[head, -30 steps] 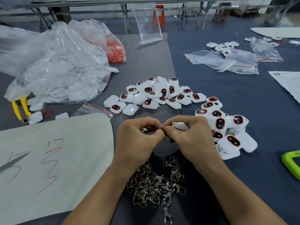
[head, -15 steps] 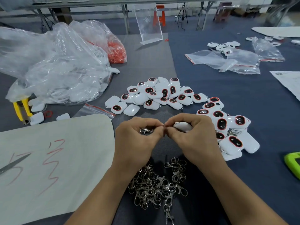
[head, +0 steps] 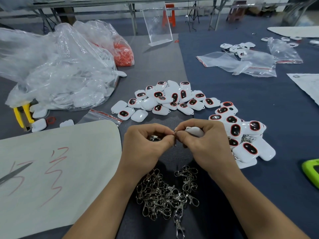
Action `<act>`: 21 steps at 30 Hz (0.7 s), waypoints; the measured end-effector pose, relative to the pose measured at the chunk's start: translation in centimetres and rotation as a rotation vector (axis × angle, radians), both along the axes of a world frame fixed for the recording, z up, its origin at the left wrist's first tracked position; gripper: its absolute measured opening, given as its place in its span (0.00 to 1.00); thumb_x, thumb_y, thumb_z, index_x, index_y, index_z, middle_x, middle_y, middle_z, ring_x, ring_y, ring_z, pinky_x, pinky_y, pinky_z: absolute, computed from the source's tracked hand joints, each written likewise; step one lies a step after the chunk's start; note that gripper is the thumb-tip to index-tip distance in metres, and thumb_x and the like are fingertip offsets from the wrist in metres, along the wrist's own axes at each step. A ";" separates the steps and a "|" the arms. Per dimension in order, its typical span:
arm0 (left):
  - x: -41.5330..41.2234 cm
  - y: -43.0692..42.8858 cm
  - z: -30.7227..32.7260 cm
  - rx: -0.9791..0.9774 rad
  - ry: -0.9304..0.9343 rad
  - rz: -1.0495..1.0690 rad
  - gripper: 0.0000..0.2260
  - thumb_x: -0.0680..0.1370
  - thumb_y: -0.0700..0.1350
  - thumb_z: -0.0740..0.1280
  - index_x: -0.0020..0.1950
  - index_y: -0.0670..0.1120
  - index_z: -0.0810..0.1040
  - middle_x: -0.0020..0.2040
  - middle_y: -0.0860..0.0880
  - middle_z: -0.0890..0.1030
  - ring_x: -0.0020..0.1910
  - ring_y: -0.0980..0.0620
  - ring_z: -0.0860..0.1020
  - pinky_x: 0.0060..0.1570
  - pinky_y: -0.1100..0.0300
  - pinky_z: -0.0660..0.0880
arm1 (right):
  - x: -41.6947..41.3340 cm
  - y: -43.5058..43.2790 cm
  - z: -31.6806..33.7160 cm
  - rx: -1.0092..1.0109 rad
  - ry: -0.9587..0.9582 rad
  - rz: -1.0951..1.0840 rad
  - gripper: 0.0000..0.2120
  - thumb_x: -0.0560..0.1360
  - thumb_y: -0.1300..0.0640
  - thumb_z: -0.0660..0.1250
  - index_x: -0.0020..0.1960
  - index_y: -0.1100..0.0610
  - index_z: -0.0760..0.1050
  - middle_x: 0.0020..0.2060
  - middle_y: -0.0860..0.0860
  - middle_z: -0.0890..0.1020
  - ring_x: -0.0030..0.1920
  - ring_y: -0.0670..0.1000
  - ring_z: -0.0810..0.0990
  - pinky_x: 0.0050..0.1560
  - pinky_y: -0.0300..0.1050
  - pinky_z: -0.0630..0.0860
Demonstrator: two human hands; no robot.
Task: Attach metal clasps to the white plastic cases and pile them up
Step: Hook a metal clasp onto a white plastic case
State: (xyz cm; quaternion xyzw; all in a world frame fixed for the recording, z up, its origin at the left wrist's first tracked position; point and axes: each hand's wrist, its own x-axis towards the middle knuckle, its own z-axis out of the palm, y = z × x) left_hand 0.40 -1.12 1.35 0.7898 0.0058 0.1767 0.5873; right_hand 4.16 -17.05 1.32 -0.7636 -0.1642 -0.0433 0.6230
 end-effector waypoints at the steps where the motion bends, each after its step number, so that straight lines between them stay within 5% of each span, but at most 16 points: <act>1: 0.0 0.1 -0.1 -0.006 0.001 -0.012 0.05 0.68 0.45 0.75 0.40 0.55 0.87 0.36 0.54 0.86 0.35 0.56 0.83 0.37 0.66 0.77 | 0.0 0.0 0.0 0.001 0.003 0.005 0.09 0.71 0.63 0.75 0.40 0.49 0.85 0.31 0.47 0.84 0.31 0.43 0.81 0.34 0.36 0.76; 9: 0.0 0.2 0.1 -0.019 0.027 -0.060 0.05 0.67 0.45 0.75 0.38 0.55 0.87 0.34 0.52 0.85 0.32 0.58 0.79 0.34 0.66 0.74 | -0.1 -0.1 0.3 -0.008 0.071 0.048 0.10 0.72 0.66 0.75 0.39 0.51 0.86 0.31 0.49 0.84 0.31 0.44 0.79 0.33 0.43 0.78; 15: 0.0 0.2 0.1 -0.052 0.066 -0.071 0.04 0.64 0.41 0.73 0.34 0.50 0.86 0.26 0.52 0.78 0.25 0.59 0.69 0.28 0.67 0.65 | -0.2 0.0 0.5 0.002 0.136 0.129 0.10 0.73 0.66 0.75 0.39 0.52 0.86 0.31 0.50 0.84 0.30 0.44 0.79 0.32 0.37 0.76; 18: 0.1 -0.3 0.1 -0.082 0.116 0.015 0.03 0.64 0.42 0.72 0.34 0.49 0.85 0.28 0.47 0.79 0.27 0.56 0.70 0.31 0.62 0.65 | 0.1 -0.1 0.2 -0.038 0.162 0.041 0.10 0.72 0.64 0.75 0.44 0.48 0.85 0.32 0.46 0.84 0.29 0.45 0.80 0.31 0.37 0.76; 21: 0.0 -0.1 -0.1 0.132 0.041 0.222 0.02 0.64 0.46 0.72 0.33 0.53 0.84 0.25 0.57 0.78 0.24 0.59 0.69 0.29 0.66 0.66 | 0.7 -0.6 -0.3 -0.125 0.255 -0.062 0.18 0.70 0.62 0.70 0.52 0.40 0.76 0.38 0.48 0.85 0.33 0.48 0.83 0.33 0.45 0.80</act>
